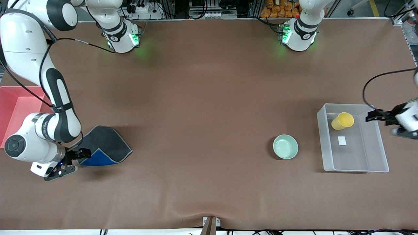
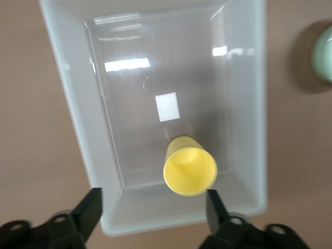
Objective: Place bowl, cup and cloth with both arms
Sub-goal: 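Release the cup in the bin while the right gripper grasps the cloth corner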
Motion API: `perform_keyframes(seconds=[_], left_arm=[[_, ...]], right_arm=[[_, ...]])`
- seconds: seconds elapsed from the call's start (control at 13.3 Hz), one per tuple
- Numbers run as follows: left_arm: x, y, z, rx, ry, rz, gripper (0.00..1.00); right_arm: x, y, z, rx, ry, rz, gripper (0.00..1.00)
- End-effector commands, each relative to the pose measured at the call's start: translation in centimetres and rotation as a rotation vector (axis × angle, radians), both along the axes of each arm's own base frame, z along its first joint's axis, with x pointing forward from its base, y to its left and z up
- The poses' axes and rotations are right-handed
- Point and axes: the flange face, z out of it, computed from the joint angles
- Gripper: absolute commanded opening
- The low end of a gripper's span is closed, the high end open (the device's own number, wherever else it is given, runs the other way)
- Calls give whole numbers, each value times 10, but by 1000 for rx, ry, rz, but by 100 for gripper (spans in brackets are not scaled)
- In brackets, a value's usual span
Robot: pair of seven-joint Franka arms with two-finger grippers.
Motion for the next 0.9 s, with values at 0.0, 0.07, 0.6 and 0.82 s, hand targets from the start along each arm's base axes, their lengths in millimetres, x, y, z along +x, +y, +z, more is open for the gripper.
perform_keyframes(seconds=[0.0,0.07,0.6,0.82], left_arm=[[7,-22,84,-5,-51,52,100],[9,-36,102,0,-81,102,100],[-7,-160,181,9,-176,375,100],[-14,-173,185,16,-154,404,100]], right_arm=[[2,11,-6,12,-1,-84,100],[2,10,-10,11,2,-87,100],[-3,10,-43,63,35,-227,100],[-2,7,-50,61,15,-231,74]])
